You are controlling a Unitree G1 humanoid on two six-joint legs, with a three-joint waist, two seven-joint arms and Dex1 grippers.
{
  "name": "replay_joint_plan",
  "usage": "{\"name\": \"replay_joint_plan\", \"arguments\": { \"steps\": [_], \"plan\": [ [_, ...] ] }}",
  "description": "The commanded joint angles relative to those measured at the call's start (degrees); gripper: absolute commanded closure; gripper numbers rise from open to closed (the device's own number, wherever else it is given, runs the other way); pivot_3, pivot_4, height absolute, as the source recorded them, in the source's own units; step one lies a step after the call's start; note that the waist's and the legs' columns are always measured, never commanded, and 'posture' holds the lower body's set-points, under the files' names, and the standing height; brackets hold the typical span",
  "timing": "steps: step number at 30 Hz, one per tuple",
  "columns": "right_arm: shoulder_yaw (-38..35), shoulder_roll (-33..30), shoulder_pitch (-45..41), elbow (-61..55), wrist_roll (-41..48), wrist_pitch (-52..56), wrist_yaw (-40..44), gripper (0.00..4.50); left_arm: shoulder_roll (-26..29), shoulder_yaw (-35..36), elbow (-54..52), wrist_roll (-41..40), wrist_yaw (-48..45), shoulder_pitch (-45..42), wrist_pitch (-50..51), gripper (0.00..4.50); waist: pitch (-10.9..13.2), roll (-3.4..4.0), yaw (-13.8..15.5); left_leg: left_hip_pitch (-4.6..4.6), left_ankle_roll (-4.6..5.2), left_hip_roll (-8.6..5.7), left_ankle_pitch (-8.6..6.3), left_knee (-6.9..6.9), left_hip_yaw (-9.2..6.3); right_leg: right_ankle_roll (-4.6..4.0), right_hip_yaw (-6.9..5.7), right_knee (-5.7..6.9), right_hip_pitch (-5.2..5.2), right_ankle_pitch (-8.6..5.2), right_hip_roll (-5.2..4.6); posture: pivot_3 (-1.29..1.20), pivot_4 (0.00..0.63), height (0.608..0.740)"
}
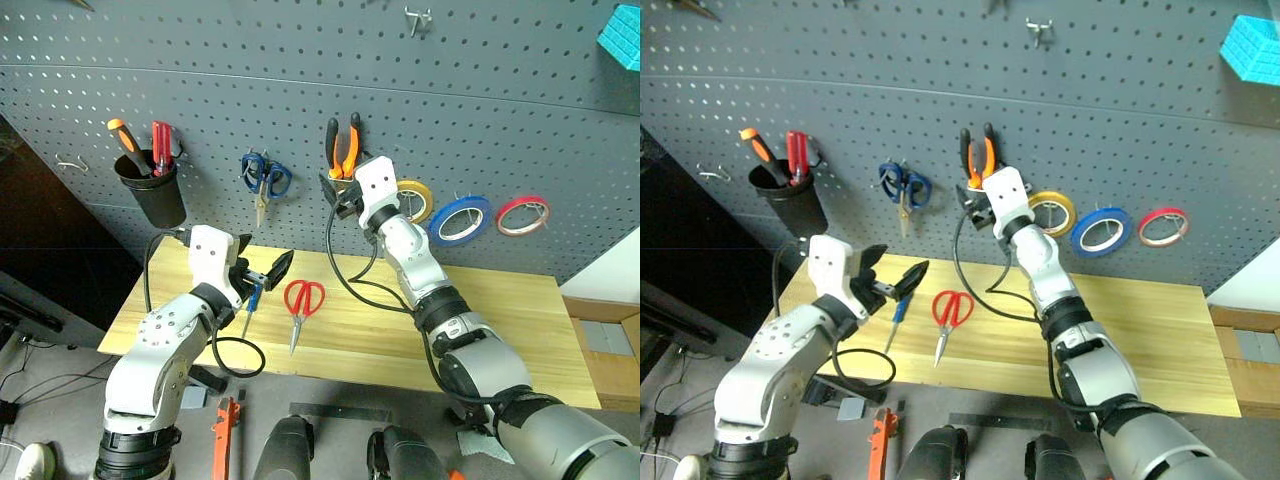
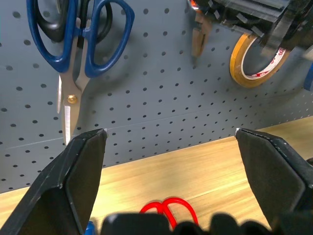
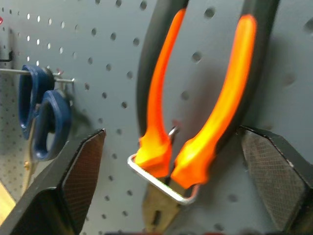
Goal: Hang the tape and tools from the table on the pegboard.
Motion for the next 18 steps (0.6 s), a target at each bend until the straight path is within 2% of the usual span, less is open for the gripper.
{"name": "replay_joint_plan", "arguments": {
  "steps": [1,10,13,18],
  "plan": [
    [0.84,-2.17,4.50,-9.89,0.09,2.67,2.76,0.05,-0.49,-0.63,0.08,0.91,-0.23,-1.30,-2.37,0.00,0.00,-0.01,0.04,0.00,0.00,-0.01,0.00,-0.01,-0.02,0.00,-0.01,-0.02,0.02,0.00,0.00,0.28,0.170,0.740],
    [3.11,-11.38,23.18,-45.58,3.98,20.20,14.93,0.05,-3.61,-4.53,5.12,6.67,3.84,-2.31,-3.49,0.00,-0.02,0.00,-0.28,-0.05,-0.01,-0.01,0.00,-0.01,-0.09,0.08,-0.03,0.00,0.00,-0.05,0.00,0.20,0.144,0.740],
    [5.19,-15.59,29.87,-52.74,4.59,23.27,19.65,0.05,-5.25,-6.20,7.77,9.65,6.70,-3.27,-2.35,0.00,-0.05,-0.03,-0.41,-0.02,-0.01,0.00,-0.01,0.00,-0.08,0.09,-0.03,-0.02,0.04,-0.06,0.01,0.17,0.145,0.740],
    [5.79,-22.99,41.81,-61.28,11.21,29.48,29.13,0.05,-7.85,-9.81,14.43,15.81,12.78,-3.48,2.03,0.00,-0.05,-0.04,-0.44,-0.05,0.00,-0.04,-0.01,0.03,-0.07,0.12,0.00,-0.06,0.04,-0.07,0.03,0.15,0.155,0.740]
  ]
}}
